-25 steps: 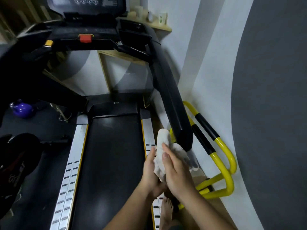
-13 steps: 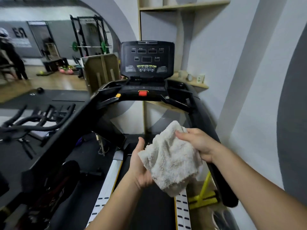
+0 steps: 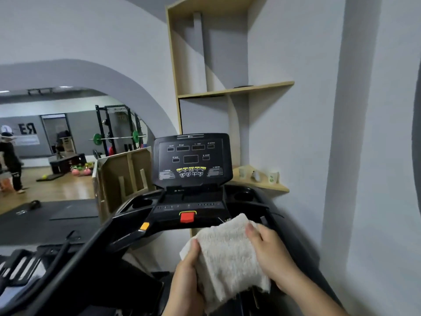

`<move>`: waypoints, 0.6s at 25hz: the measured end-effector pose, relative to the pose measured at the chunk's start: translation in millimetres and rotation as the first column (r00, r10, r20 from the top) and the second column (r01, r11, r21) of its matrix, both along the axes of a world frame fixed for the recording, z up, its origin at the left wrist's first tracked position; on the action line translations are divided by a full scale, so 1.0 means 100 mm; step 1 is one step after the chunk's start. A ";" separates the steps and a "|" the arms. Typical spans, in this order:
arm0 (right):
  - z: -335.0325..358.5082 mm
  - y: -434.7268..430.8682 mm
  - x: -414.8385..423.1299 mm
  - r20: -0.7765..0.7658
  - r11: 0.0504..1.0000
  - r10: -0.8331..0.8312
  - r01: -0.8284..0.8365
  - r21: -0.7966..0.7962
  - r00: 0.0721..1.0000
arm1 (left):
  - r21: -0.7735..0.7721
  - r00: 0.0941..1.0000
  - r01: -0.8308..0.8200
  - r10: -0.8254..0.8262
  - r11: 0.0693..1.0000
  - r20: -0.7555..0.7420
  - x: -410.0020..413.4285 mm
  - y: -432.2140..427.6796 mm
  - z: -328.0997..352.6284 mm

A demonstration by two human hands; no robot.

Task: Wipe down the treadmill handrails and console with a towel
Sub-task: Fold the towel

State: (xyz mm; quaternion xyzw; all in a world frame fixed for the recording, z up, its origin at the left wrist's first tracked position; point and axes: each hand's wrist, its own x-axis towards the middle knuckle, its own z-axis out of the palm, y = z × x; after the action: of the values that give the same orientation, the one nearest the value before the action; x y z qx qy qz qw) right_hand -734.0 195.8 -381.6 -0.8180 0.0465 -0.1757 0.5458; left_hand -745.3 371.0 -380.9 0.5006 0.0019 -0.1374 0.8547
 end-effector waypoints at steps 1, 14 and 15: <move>0.01 -0.06 0.23 0.028 0.999 -0.029 0.029 0.013 0.999 | 0.035 1.000 -0.005 0.004 0.999 0.015 0.30 -0.06 0.05; 0.52 -0.90 2.74 -0.012 0.987 -0.095 0.096 0.127 0.995 | 0.379 0.942 0.243 -0.310 0.893 0.127 3.27 -0.41 0.44; 0.67 -0.98 2.94 -0.015 0.993 -0.077 0.078 0.089 0.997 | 0.414 0.954 0.190 -0.267 0.890 0.134 3.57 -0.55 0.58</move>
State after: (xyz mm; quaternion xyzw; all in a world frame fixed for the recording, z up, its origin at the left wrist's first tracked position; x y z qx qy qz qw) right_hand -439.8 97.8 -314.7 -0.7914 0.0891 -0.1895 0.5744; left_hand -387.9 315.9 -323.2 0.6707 -0.1099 -0.1864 0.7095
